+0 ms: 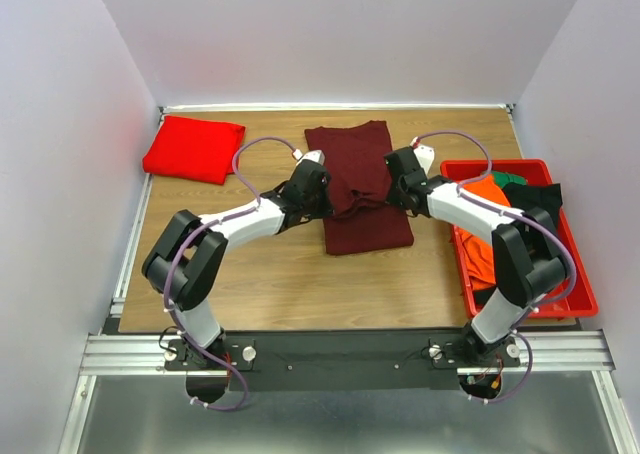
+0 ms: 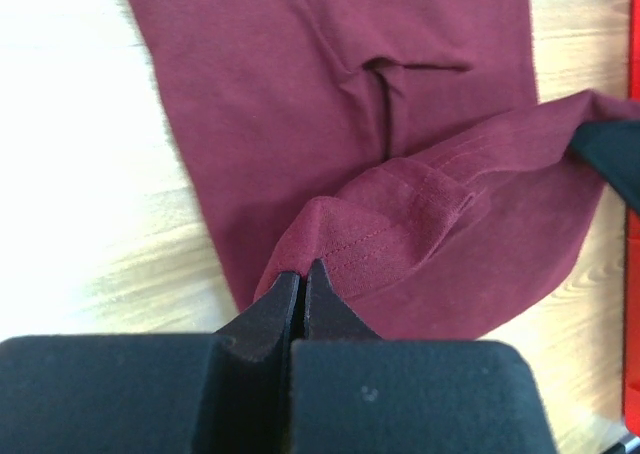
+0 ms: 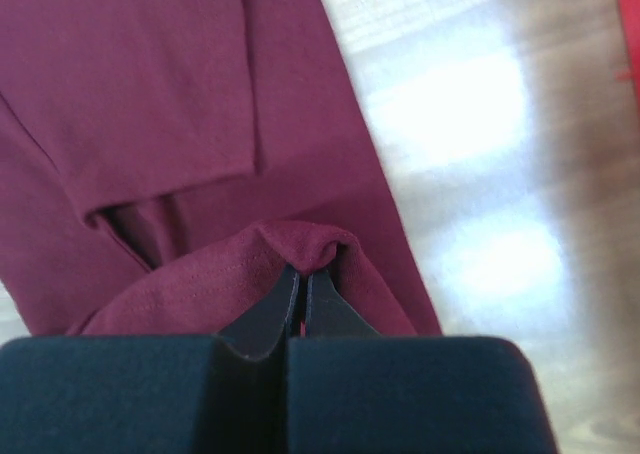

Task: Fold and stack the t-shirts
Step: Fold the tshirt

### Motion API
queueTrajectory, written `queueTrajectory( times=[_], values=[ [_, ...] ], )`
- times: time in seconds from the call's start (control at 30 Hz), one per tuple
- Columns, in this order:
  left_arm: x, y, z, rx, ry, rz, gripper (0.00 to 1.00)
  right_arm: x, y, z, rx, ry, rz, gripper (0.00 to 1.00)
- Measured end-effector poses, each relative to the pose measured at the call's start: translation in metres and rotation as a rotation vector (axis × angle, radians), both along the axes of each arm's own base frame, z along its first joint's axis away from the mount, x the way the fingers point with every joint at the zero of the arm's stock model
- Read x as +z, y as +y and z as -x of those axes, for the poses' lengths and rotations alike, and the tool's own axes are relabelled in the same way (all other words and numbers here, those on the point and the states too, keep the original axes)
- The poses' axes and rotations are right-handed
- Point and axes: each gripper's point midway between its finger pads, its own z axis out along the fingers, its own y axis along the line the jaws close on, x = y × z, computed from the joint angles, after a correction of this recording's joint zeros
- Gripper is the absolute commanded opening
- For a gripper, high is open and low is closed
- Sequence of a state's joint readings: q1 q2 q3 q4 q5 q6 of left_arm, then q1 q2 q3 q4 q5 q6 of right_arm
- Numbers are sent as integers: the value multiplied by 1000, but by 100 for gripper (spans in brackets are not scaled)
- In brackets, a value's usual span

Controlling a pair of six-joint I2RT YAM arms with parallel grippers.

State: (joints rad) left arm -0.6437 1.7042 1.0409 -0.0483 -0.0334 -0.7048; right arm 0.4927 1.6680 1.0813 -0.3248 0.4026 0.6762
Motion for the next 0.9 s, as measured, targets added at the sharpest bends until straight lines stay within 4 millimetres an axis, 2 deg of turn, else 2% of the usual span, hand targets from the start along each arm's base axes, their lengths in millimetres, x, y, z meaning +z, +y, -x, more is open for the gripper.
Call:
queueTrajectory(
  times=[0.13, 0.3, 0.5, 0.53, 0.57, 0.63, 0.67, 0.73, 0.77, 0.83, 0.9],
  values=[
    [-3, 4, -8, 18, 5, -4, 0, -1, 5, -14, 18, -4, -18, 0],
    [3, 10, -24, 47, -9, 5, 0, 0, 12, -30, 33, -13, -38, 0],
    [11, 7, -50, 55, -38, 13, 1, -5, 16, -47, 35, -7, -57, 1],
    [11, 6, -53, 52, -40, 11, 2, -7, 15, -49, 32, -2, -59, 4],
    [10, 5, -57, 49, -40, 10, 10, -11, 13, -53, 27, 5, -62, 8],
    [6, 7, -62, 46, -35, 9, 25, -17, 10, -58, 22, 15, -61, 32],
    [4, 8, -65, 41, -32, 8, 41, -19, 8, -59, 20, 21, -62, 41],
    [1, 12, -69, 39, -25, 5, 54, -24, 6, -63, 17, 30, -67, 61],
    [1, 15, -71, 42, -24, 5, 64, -25, 4, -64, 12, 33, -73, 65],
    [2, 20, -74, 47, -29, 3, 67, -23, 2, -67, 22, 32, -72, 69],
    [6, 24, -76, 55, -36, 5, 68, -18, 1, -70, 27, 22, -75, 68]
  ],
)
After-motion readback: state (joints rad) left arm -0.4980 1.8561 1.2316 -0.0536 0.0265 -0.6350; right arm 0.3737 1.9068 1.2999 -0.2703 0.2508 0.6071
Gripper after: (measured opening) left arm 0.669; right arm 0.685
